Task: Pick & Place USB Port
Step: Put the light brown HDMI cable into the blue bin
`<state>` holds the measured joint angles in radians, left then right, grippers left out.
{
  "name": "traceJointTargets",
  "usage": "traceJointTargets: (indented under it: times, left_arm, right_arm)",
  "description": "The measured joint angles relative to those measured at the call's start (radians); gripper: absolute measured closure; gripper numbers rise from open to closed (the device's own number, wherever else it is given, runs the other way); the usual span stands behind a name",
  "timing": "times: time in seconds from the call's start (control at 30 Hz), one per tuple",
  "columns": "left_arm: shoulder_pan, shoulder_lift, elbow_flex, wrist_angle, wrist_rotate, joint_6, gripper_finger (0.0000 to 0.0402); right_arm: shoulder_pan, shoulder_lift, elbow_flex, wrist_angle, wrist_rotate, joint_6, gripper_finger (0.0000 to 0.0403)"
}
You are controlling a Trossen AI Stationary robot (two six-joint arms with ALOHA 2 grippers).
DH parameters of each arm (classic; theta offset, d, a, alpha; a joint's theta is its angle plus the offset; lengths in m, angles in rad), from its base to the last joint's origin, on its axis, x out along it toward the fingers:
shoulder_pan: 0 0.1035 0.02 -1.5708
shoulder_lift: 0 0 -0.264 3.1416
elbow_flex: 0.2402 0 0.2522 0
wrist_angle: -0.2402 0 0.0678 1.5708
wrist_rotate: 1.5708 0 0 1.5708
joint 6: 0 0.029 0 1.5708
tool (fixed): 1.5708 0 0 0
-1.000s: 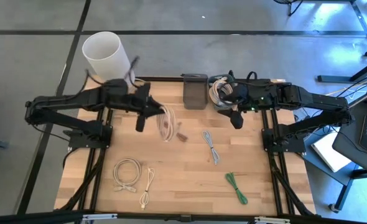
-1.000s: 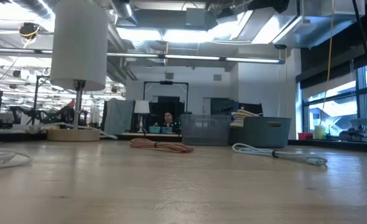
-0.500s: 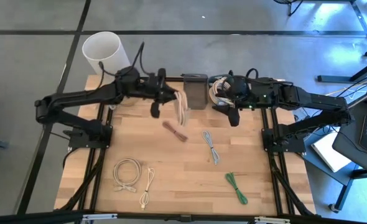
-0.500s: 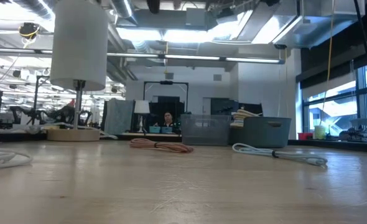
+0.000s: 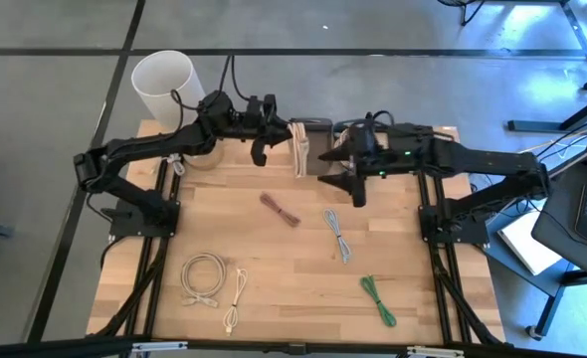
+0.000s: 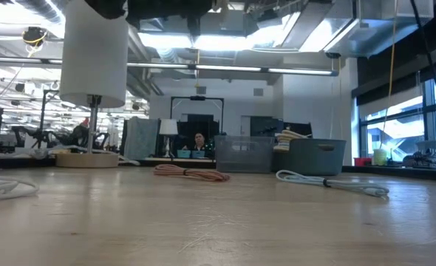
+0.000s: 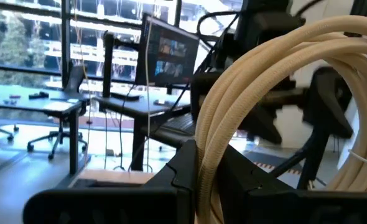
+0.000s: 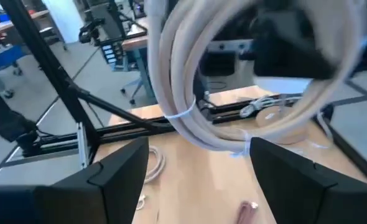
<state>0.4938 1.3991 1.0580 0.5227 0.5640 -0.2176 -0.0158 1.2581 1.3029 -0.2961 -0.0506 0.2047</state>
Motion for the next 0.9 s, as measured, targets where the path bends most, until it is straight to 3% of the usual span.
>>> traceJointTargets:
  times: [0.23,0.57,0.73,0.9]
  left_arm:
    - [0.000,0.000,0.006,-0.019,0.007,0.011,0.0372]
    - [0.000,0.000,0.007,-0.025,0.014,0.014,0.0372]
    - [0.000,0.000,0.007,-0.025,0.014,0.014,0.0372]
    - [0.000,0.000,0.008,-0.024,0.016,0.011,0.0365]
  right_arm:
    - [0.000,0.073,0.000,0.179,-0.075,0.004,0.0119]
    - [0.000,0.107,0.000,0.273,-0.077,0.004,0.0132]
    - [0.000,0.117,0.000,0.309,-0.076,0.002,0.0184]
    - [-0.001,0.133,0.000,0.335,-0.070,0.002,0.0271]
